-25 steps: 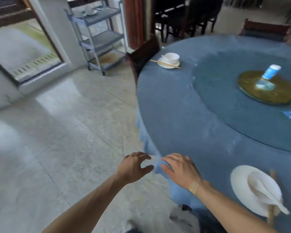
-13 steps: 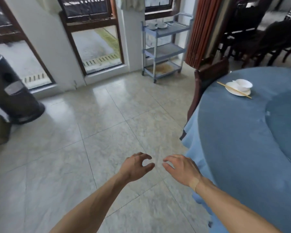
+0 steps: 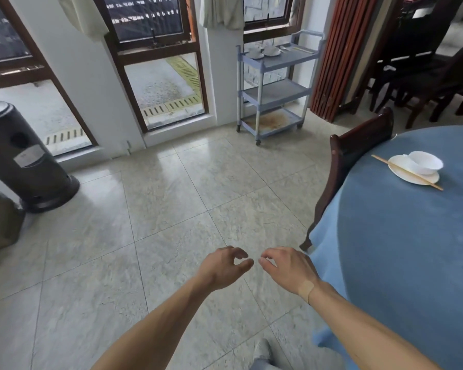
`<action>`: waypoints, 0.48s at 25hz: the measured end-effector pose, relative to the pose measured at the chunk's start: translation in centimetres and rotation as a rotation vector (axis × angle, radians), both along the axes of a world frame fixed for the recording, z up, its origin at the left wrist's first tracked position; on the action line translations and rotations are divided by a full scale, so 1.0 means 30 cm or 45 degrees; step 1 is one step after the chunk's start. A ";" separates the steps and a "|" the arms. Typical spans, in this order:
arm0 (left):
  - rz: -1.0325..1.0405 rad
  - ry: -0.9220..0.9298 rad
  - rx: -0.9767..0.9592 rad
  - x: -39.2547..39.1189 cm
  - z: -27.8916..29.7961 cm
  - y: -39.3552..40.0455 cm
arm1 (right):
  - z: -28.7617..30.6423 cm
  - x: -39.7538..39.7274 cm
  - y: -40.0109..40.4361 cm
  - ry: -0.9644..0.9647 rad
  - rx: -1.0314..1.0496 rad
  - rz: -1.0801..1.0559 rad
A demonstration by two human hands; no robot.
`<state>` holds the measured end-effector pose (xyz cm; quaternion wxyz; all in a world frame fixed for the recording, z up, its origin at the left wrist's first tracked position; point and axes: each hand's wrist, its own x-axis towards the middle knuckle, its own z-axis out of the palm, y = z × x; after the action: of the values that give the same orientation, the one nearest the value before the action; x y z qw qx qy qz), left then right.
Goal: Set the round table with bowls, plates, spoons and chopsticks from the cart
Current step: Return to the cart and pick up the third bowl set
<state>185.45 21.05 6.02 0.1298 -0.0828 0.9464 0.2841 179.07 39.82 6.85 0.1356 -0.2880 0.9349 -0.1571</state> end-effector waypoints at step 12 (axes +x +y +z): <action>-0.088 0.011 -0.102 -0.721 0.036 -0.058 | 0.050 -0.691 -0.009 0.044 0.048 -0.086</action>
<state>163.82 19.31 7.11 0.1319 -0.0540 0.9598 0.2418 158.33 39.55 8.35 0.1194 -0.2562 0.9491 -0.1389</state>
